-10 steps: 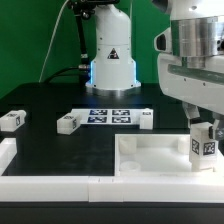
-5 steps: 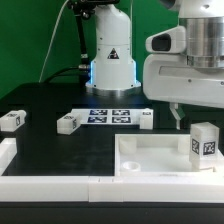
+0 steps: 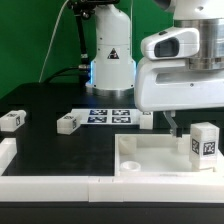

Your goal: Assemble one leg

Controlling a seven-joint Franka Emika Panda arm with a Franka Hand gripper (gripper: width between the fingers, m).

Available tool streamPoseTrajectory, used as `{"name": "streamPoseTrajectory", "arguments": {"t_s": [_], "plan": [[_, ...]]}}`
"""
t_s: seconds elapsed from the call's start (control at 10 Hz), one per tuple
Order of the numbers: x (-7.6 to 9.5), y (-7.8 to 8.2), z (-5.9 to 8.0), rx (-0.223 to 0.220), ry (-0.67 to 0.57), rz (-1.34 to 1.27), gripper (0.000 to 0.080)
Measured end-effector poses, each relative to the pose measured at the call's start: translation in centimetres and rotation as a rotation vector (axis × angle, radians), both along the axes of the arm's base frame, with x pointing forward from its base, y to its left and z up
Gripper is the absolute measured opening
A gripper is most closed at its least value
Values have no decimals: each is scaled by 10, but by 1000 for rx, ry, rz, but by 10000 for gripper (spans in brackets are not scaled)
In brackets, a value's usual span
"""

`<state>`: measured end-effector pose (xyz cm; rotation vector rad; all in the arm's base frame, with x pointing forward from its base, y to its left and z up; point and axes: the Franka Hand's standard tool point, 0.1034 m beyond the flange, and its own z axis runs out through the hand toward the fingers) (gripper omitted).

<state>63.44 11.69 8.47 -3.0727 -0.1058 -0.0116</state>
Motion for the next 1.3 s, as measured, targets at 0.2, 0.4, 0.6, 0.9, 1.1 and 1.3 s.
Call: {"name": "streamPoseTrajectory", "arguments": {"t_s": [0.2, 0.4, 0.6, 0.9, 1.1, 1.3], "plan": [[0, 0, 0, 0, -1, 22, 640], [0, 0, 0, 1, 1, -9, 482], [0, 0, 0, 5, 9, -114, 309], [0, -3, -2, 31, 50, -557, 290], [1, -5, -2, 50, 75, -856, 290], [1, -4, -3, 50, 87, -1098, 290]]}}
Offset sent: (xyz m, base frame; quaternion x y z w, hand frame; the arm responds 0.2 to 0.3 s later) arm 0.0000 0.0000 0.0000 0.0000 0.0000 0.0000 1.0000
